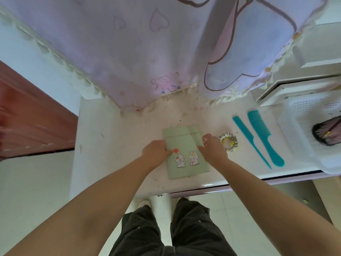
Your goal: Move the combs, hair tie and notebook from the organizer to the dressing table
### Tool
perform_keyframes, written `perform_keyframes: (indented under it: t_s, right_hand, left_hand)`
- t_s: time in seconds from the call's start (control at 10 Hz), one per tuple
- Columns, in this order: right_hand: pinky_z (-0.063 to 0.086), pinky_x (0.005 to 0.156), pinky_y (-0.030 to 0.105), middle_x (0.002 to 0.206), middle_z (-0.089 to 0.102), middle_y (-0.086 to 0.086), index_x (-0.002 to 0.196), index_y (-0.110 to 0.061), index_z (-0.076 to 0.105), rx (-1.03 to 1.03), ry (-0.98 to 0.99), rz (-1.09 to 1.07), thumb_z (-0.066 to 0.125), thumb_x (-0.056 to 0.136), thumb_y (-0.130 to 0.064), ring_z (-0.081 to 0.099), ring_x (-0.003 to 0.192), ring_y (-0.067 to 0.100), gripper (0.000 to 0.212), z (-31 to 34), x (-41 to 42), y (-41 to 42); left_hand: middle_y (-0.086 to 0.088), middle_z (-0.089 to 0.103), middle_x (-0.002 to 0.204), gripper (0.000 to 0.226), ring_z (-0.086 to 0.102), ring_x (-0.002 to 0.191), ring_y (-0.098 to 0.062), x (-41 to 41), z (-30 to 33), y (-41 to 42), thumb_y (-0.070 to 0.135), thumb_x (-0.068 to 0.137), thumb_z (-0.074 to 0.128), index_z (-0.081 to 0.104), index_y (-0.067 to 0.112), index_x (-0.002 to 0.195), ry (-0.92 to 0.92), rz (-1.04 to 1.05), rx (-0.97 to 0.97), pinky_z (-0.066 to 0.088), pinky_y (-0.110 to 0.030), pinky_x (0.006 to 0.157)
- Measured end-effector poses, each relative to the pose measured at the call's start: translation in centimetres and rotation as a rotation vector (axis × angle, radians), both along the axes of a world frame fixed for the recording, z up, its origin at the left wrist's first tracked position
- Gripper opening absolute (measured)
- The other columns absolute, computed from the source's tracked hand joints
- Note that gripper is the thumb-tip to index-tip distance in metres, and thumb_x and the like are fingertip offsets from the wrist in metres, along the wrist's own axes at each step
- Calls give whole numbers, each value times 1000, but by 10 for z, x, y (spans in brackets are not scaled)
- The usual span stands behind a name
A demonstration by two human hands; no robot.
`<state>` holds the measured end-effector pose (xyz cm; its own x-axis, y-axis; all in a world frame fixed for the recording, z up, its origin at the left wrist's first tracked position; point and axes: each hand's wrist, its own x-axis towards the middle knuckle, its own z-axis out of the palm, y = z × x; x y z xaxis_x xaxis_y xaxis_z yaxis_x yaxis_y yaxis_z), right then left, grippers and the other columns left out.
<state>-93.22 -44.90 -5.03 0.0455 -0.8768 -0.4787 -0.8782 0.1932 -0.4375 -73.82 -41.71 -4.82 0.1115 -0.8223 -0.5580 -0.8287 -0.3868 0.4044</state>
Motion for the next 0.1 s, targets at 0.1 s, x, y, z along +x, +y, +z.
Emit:
perform_keyframes:
  t_s: [0.1]
  right_hand:
    - [47, 92, 38, 124, 54, 14, 127, -11, 47, -37, -45, -86, 56, 90, -25, 59, 104, 26, 41, 11, 2, 2]
  left_hand:
    - [-10, 58, 102, 20, 56, 93, -28, 14, 0, 9, 32, 89, 46, 53, 14, 89, -13, -189, -48, 42, -34, 72]
